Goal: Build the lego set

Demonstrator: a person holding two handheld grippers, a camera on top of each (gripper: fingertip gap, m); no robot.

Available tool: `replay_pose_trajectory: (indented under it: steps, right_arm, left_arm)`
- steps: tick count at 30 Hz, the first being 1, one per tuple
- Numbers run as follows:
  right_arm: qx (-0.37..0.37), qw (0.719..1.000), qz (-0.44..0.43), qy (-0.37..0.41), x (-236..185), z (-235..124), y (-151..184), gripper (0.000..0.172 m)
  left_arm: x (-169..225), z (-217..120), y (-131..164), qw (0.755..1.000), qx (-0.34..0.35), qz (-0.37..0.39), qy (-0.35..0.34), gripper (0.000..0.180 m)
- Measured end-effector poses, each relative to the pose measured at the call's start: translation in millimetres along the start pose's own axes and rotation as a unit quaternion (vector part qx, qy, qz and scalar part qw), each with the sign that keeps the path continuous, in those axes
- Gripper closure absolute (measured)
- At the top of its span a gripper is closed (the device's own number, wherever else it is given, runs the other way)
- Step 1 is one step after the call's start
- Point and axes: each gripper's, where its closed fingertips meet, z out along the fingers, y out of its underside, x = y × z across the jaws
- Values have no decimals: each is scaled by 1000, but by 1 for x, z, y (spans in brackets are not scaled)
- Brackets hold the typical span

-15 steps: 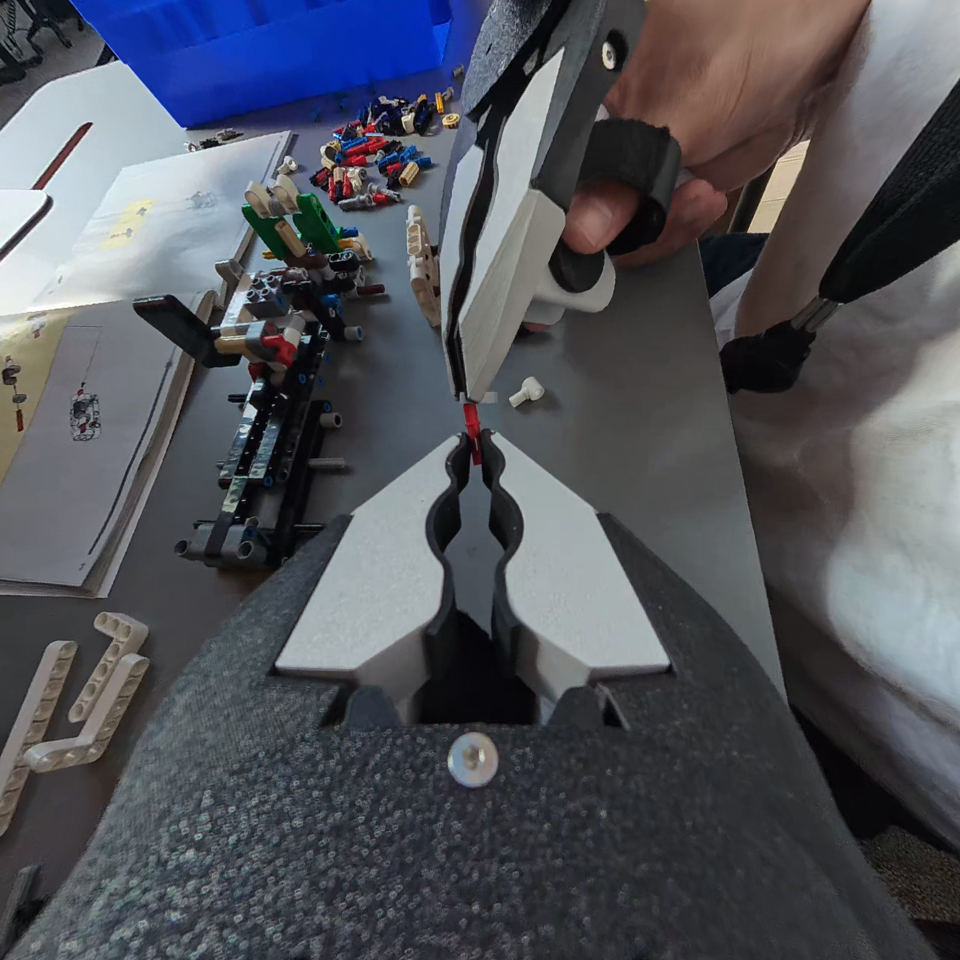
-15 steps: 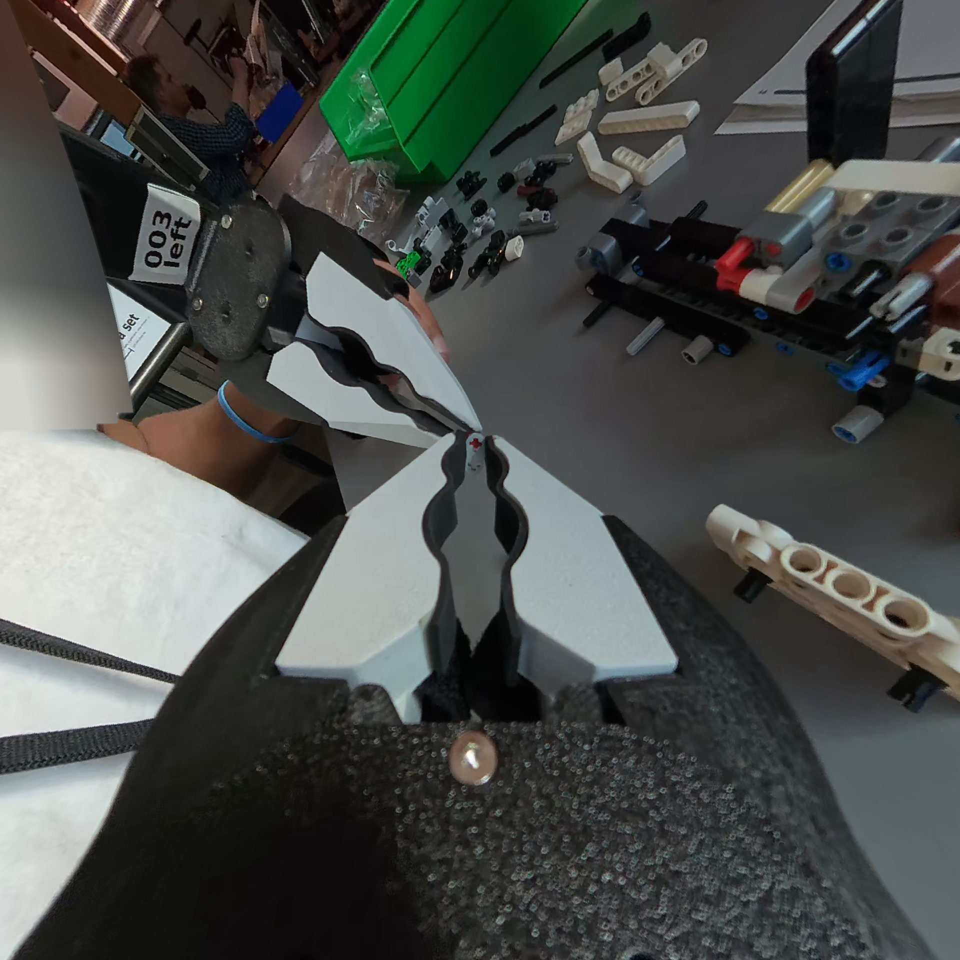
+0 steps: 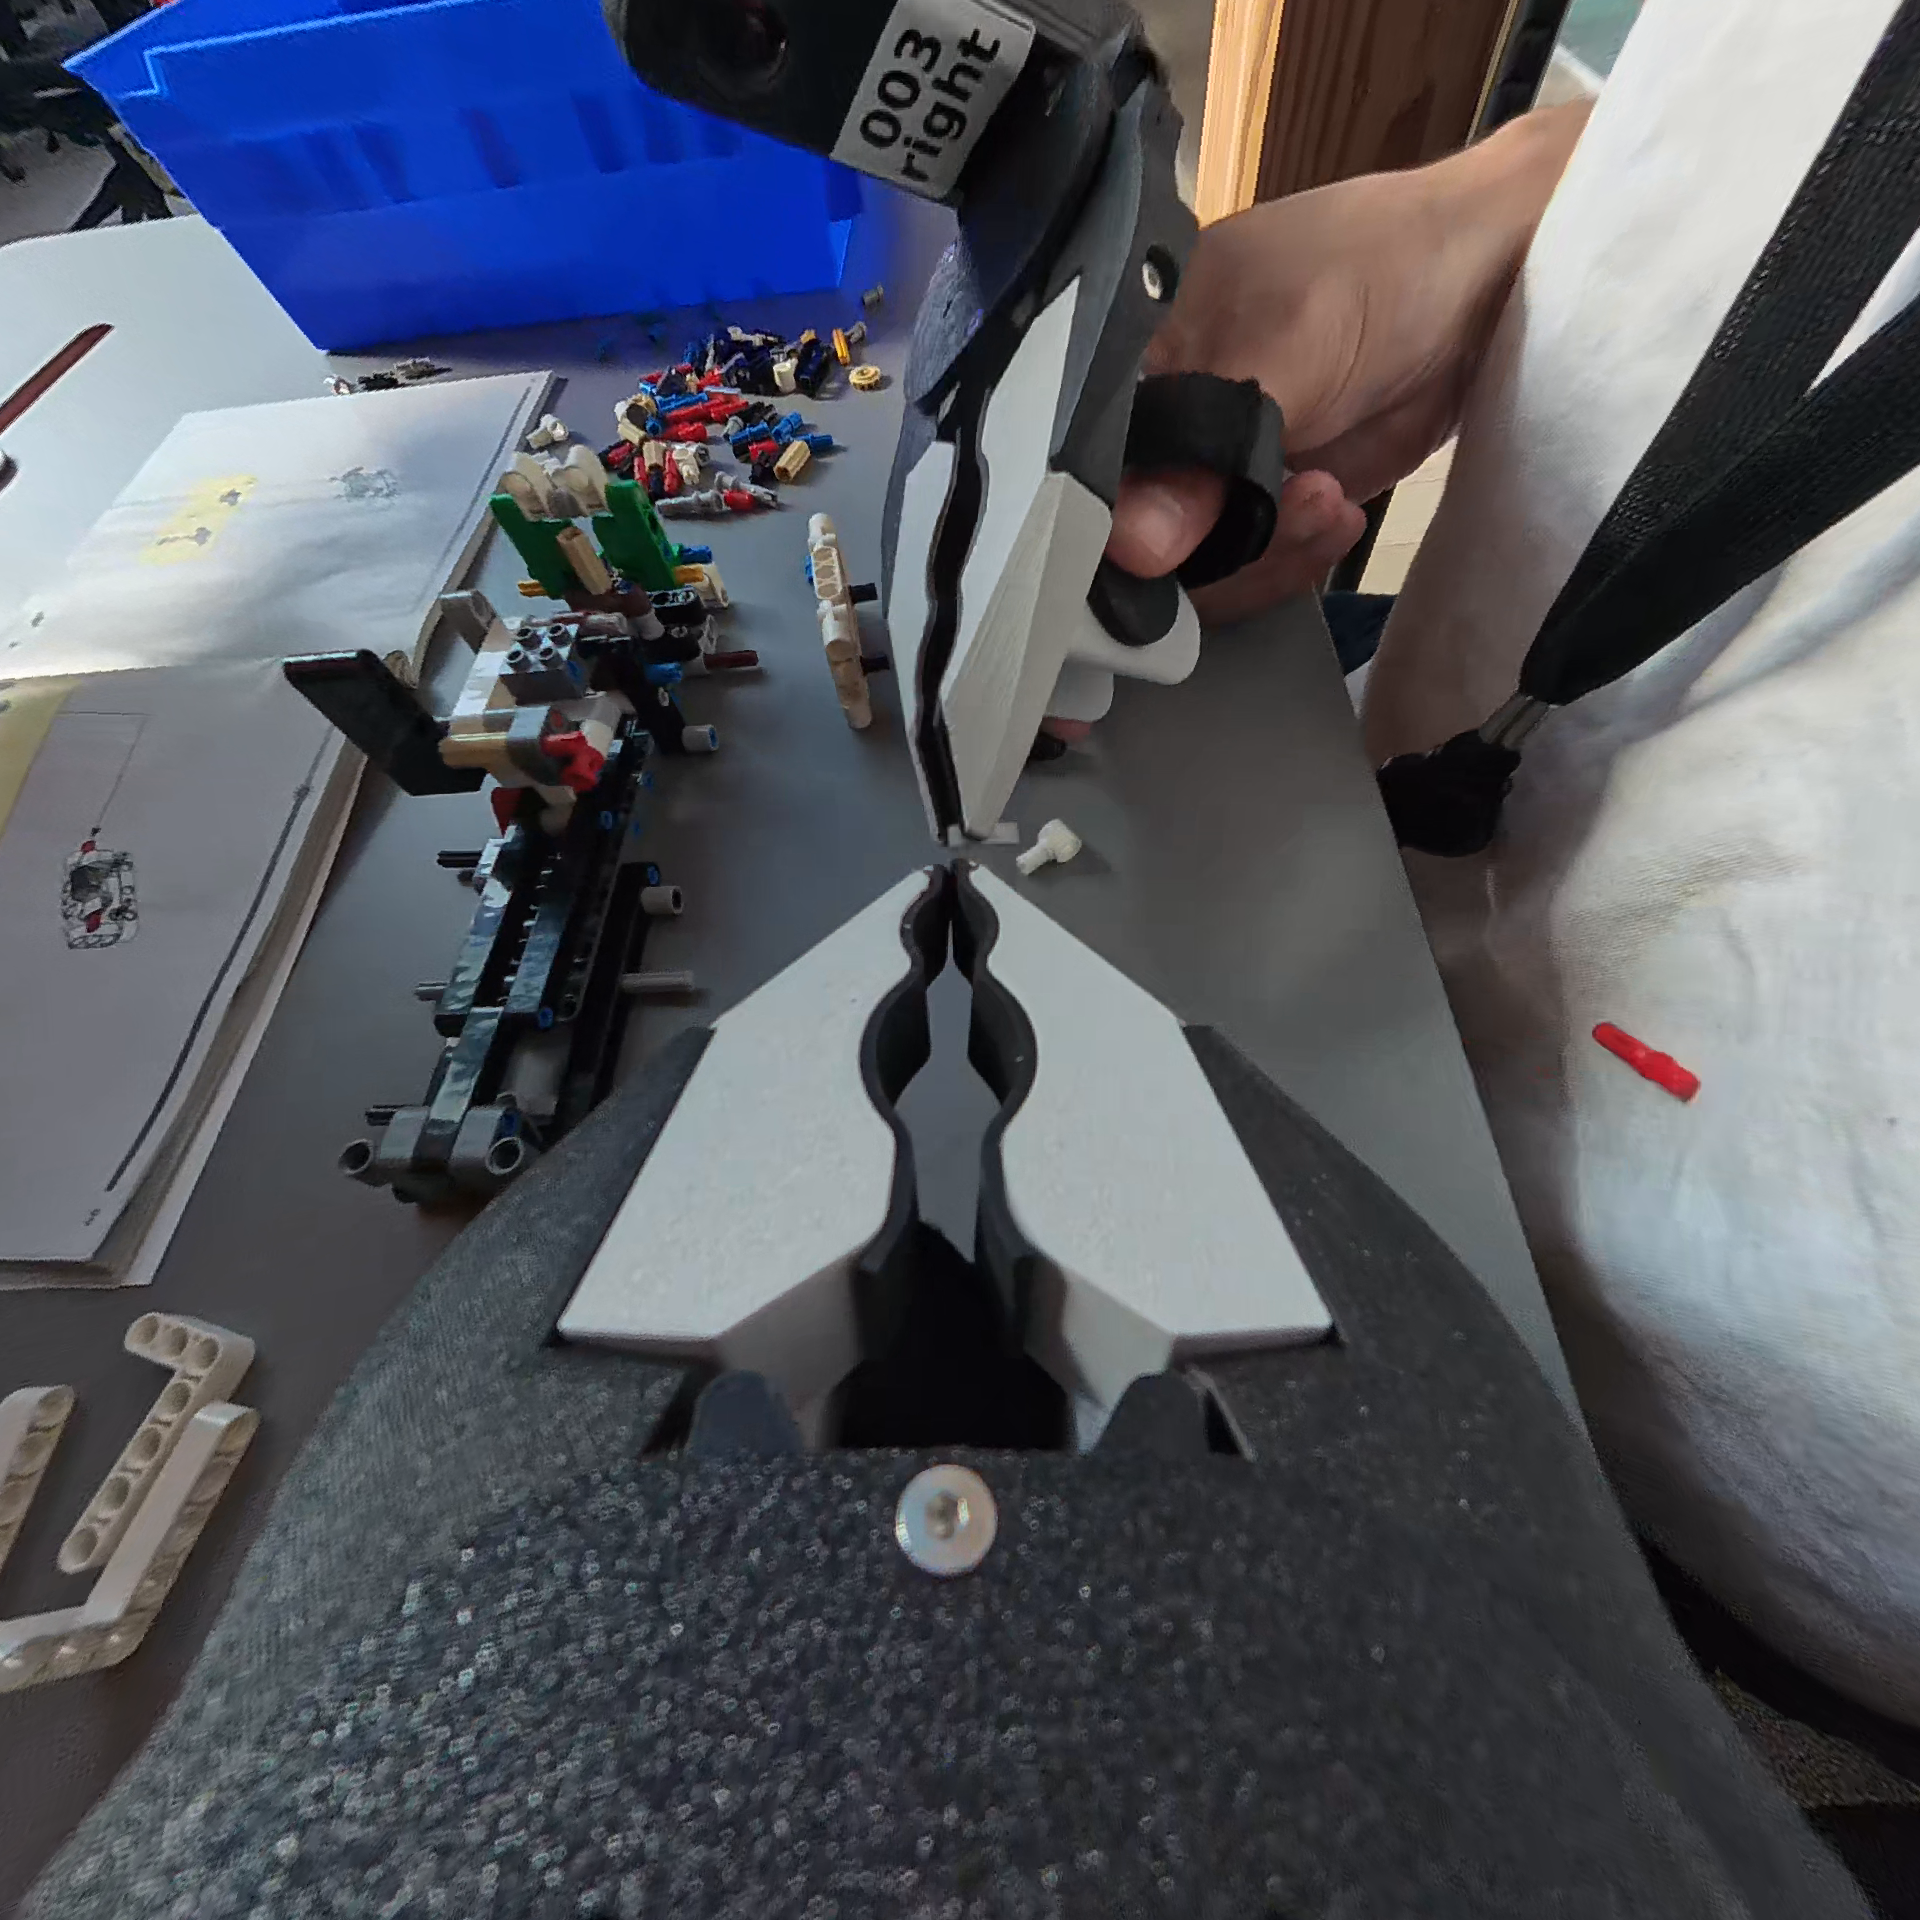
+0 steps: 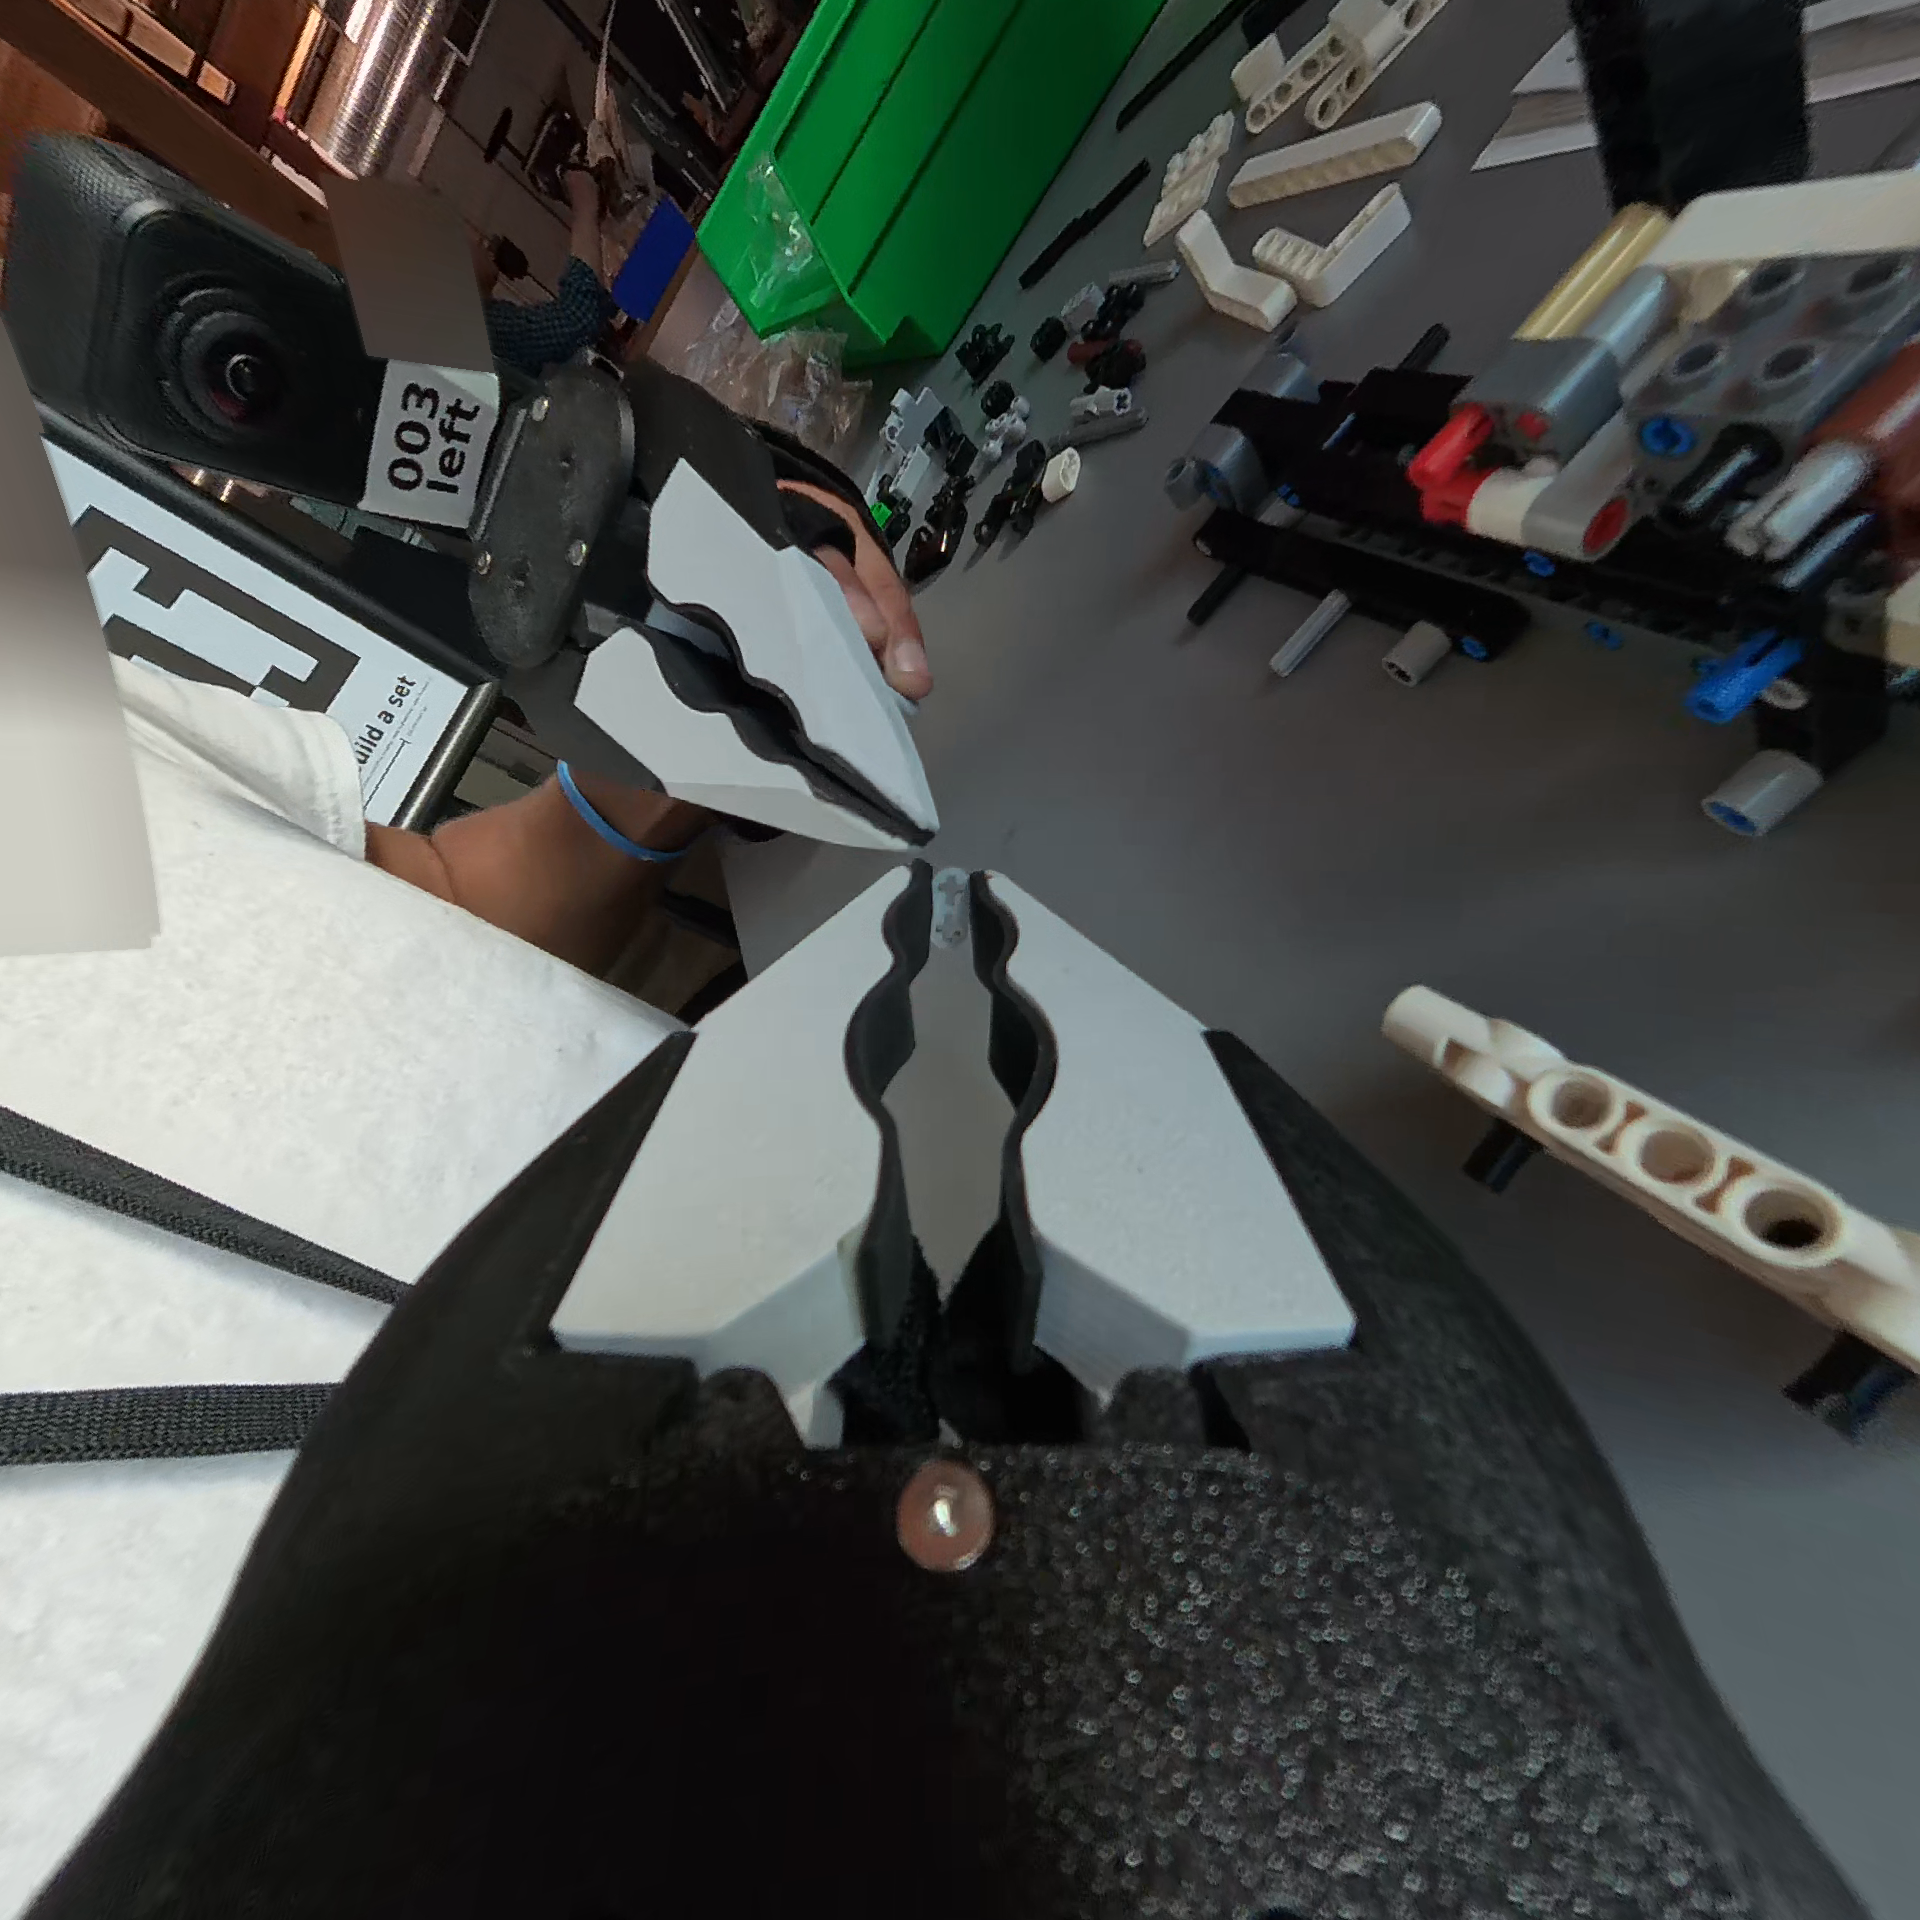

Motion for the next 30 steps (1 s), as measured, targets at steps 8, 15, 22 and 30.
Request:
replay_pose_trajectory:
  steps: [8, 15, 22, 30]
  right_arm:
    - [33, 999, -16, 5, 0, -7, -8, 166]
    - [44, 998, -42, -23, -8, -8, -13, 166]
    - [38, 994, -77, -61, -24, -12, -8, 166]
    - [26, 987, -129, -93, -43, -11, 1, 166]
  left_arm:
    - [-18, -25, 8, 997, -1, -37, -74, 180]
    - [-45, -57, 25, 969, -11, -71, -235, 178]
    - [-54, -63, 20, 959, 8, -57, -278, 162]
    - [-50, -61, 20, 954, -12, -7, -300, 166]
